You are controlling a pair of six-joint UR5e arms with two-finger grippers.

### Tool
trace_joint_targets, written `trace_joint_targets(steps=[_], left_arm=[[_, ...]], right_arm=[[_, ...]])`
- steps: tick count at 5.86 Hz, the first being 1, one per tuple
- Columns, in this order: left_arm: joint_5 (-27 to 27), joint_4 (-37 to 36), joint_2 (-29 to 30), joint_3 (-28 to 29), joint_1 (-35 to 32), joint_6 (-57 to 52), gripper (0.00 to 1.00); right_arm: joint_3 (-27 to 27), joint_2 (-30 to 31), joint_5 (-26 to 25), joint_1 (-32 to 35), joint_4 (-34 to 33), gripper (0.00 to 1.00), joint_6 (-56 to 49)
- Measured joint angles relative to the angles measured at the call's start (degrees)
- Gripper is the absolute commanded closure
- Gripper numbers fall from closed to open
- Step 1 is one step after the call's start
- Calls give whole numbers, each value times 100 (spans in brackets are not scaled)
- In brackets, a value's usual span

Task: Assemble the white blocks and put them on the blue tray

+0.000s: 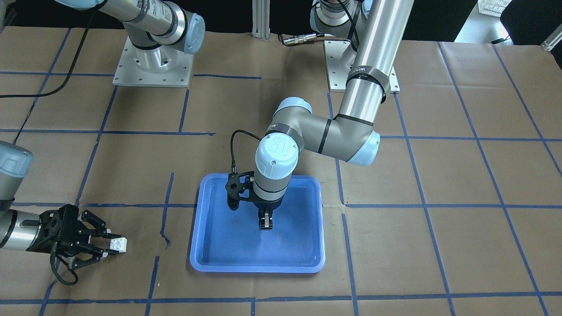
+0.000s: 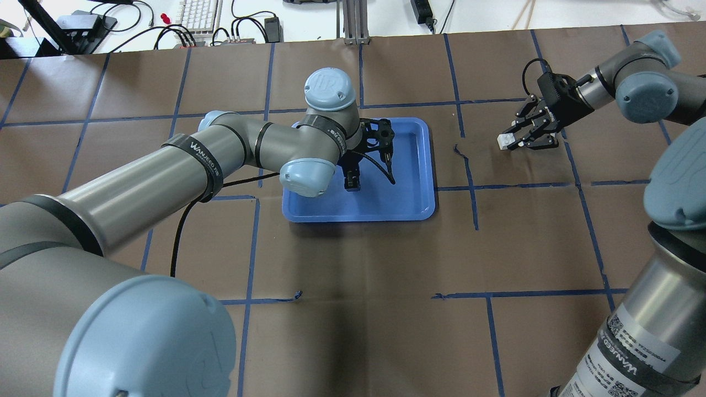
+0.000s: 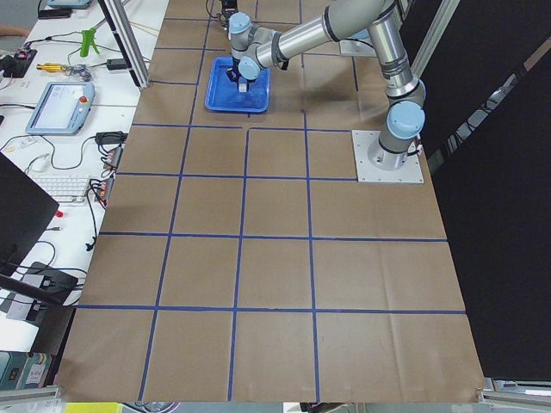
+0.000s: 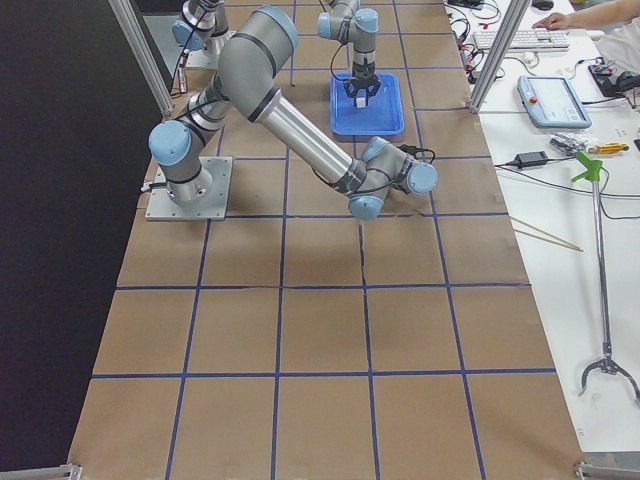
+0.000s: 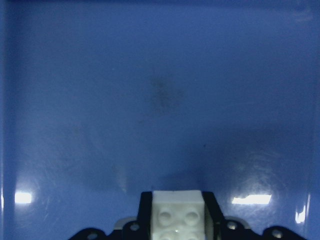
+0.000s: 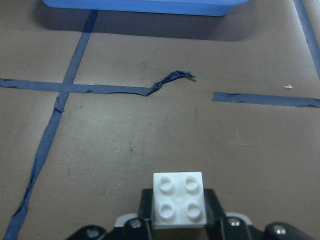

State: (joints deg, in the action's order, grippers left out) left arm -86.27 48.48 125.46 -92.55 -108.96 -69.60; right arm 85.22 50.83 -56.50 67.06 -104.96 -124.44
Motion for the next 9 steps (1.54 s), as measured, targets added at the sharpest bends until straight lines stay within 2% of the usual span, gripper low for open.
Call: trace_joint_targets(steps=[2, 3, 4, 6, 8, 9], left_arm=[[-27, -4, -155, 45, 3, -29, 1], [-50, 286, -434, 122, 32, -34, 1], [-59, 892, -859, 185, 163, -90, 1], [-63, 2524, -2043, 263, 576, -230, 1], [-68, 3801, -2978, 338, 1099, -240, 1], [-93, 3918, -3182, 335, 1219, -112, 1]], right_arm=[[-194, 288, -26, 15, 142, 75, 324], [-155, 514, -26, 40, 260, 75, 429], [22, 742, 10, 69, 323, 75, 459], [845, 1306, 442, 325, 167, 74, 716], [1527, 1578, 572, 980, -768, 74, 1542], [1760, 1587, 594, 1432, -1560, 74, 2364]])
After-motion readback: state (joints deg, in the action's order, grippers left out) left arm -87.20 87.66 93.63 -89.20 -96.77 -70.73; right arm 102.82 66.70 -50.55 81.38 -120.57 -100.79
